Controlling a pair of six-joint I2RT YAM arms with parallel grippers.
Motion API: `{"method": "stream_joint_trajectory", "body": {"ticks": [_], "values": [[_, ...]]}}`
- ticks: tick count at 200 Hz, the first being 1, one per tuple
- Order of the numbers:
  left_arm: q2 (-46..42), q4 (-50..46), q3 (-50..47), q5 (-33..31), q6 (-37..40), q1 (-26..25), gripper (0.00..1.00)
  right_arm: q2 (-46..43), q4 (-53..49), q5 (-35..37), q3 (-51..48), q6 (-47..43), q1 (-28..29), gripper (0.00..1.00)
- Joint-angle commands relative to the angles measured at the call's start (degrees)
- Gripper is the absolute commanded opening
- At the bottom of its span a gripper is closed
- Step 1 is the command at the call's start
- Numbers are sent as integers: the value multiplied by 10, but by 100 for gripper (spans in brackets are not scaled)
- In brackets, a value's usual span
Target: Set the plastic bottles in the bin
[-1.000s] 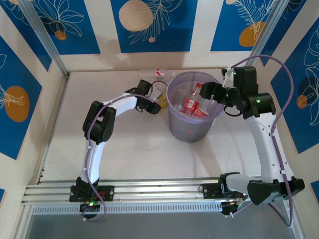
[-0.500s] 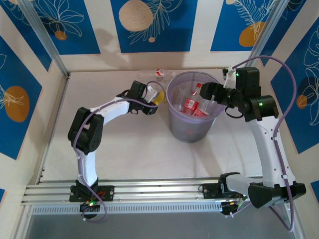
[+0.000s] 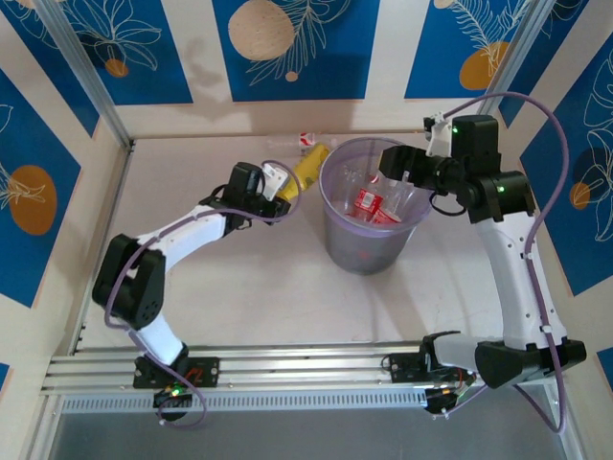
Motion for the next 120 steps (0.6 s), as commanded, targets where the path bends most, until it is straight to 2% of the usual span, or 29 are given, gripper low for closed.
{"method": "stream_joint_trajectory", "body": {"ticks": [1, 22, 45, 77, 120], "values": [[-55, 16, -26, -56, -46, 9, 0, 14, 14, -9, 25, -9, 20, 78], [-102, 8, -53, -96, -100, 18, 0, 31, 25, -5, 42, -9, 43, 78], [-160, 10, -87, -110, -156, 22, 0, 54, 39, -2, 62, -6, 72, 78], [-232, 61, -145, -60, -229, 22, 0, 95, 69, -5, 84, 5, 121, 78], [-301, 122, -209, 8, -280, 21, 0, 177, 110, -10, 138, 13, 218, 78]]}}
